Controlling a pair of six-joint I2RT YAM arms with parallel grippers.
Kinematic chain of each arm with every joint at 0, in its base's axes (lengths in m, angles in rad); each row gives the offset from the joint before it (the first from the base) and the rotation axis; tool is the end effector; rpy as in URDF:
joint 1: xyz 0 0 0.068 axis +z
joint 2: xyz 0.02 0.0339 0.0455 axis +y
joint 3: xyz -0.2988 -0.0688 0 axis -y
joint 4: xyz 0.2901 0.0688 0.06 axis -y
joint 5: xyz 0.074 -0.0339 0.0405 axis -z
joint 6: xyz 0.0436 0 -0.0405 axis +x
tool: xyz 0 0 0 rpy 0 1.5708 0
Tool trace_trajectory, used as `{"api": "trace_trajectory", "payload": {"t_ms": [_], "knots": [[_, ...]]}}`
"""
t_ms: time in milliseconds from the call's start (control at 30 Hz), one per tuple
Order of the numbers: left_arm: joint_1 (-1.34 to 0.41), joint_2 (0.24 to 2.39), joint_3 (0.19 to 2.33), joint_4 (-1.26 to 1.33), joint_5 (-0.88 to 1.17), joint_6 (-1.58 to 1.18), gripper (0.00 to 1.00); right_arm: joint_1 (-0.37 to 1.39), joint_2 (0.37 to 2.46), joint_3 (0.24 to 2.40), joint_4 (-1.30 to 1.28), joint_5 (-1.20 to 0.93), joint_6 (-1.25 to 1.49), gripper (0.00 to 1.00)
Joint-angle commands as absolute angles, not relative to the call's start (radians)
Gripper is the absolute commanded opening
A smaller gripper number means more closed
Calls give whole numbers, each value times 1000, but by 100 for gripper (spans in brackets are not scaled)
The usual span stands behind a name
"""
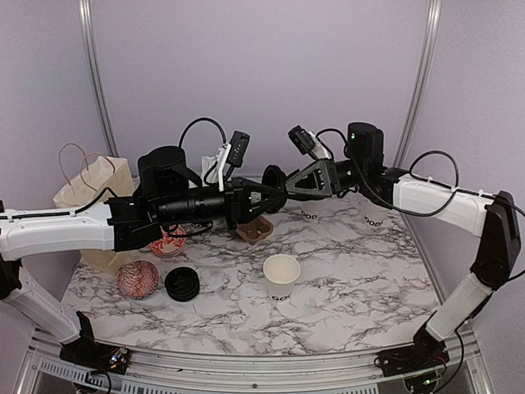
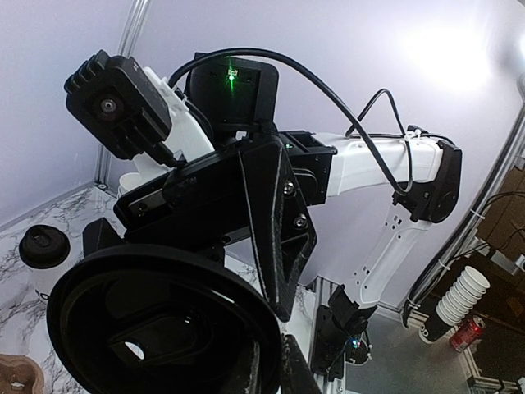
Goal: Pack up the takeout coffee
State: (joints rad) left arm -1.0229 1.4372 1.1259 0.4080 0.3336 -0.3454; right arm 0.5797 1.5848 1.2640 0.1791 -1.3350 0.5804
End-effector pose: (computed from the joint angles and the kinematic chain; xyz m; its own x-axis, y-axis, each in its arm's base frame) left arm 0.1906 -0.3398 0.3890 -0.2832 -0.1500 -0.9472 0.9357 0.1734 -0.3072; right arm 0.3129 0.2555 0.3658 -0.6106 -0.2467 -0.7526 -0.7157 -0.2351 0.6577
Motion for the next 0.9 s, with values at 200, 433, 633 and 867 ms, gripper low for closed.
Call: {"api": "trace_trajectory", "payload": {"t_ms": [200,433,633,867], "knots": [[-1026,1437,1123,479,383,-354,10,596,1594,1243,363,-1393,706,75],[-1026,1431,1100,476,336,-350,24,595,1580,1245,300,-1381,627,69],[-1026,1304,1085,122,222,-197,45,563,1569,1389,-263,-1256,131,67],[-1026,1230,1065,-192,18,-166,47,574,1549,1553,-825,-841,-515,68]]}}
